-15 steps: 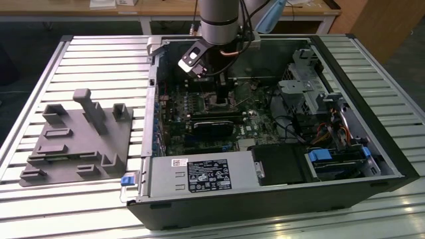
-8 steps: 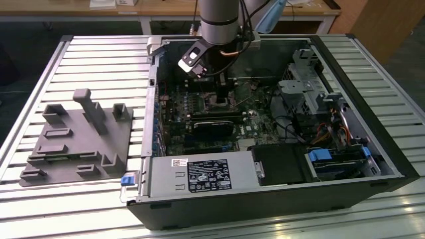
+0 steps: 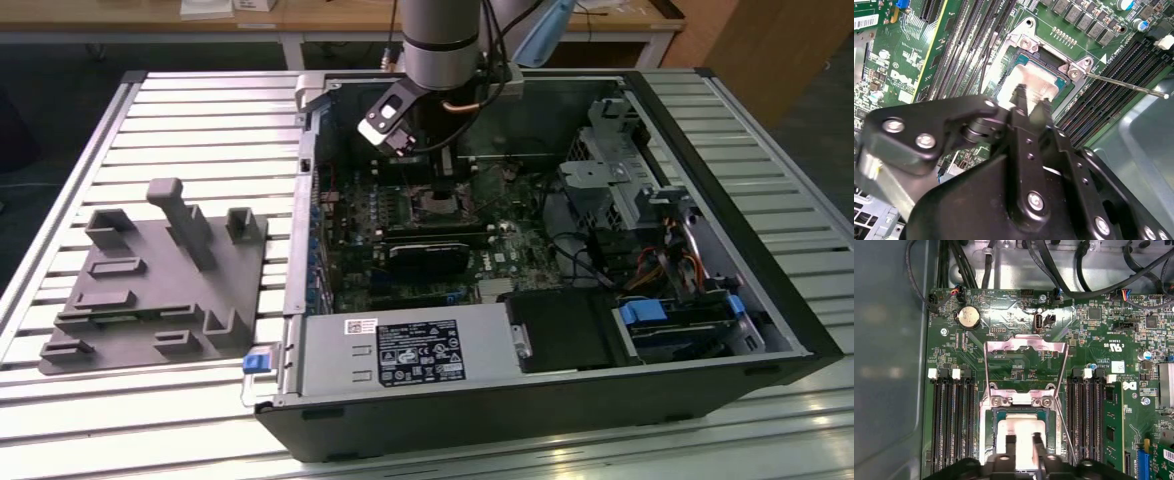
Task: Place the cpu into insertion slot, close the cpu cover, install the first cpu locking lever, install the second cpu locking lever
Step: 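Place the cpu into insertion slot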
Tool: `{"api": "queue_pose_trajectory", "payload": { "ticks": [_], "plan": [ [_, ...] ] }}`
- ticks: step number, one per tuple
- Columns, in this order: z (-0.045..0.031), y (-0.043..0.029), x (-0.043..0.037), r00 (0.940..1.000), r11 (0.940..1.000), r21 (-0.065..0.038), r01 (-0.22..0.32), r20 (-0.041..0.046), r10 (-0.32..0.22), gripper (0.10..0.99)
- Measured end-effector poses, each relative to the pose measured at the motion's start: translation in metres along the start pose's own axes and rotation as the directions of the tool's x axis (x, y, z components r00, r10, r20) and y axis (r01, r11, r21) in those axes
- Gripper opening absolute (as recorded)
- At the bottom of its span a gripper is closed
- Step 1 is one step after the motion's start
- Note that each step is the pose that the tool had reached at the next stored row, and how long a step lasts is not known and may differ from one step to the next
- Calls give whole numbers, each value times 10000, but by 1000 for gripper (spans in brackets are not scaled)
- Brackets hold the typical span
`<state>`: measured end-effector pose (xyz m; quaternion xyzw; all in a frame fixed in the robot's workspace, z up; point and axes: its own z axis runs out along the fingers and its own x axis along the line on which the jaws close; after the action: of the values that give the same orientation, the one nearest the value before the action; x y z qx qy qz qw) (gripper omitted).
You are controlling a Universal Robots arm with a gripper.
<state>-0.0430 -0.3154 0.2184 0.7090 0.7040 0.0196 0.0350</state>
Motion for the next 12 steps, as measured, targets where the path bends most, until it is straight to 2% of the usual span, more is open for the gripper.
{"api": "queue_pose_trajectory", "payload": {
  "ticks": [2, 3, 4, 12],
  "plan": [
    [0, 0, 0, 10000, 10000, 0, 0, 0, 0, 180],
    [0, 0, 0, 10000, 10000, 0, 0, 0, 0, 180],
    [0, 0, 0, 10000, 10000, 0, -1, 0, 1, 122],
    [-10, 0, -1, 10000, 10000, 2, -2, 3, 2, 106]
  ]
}}
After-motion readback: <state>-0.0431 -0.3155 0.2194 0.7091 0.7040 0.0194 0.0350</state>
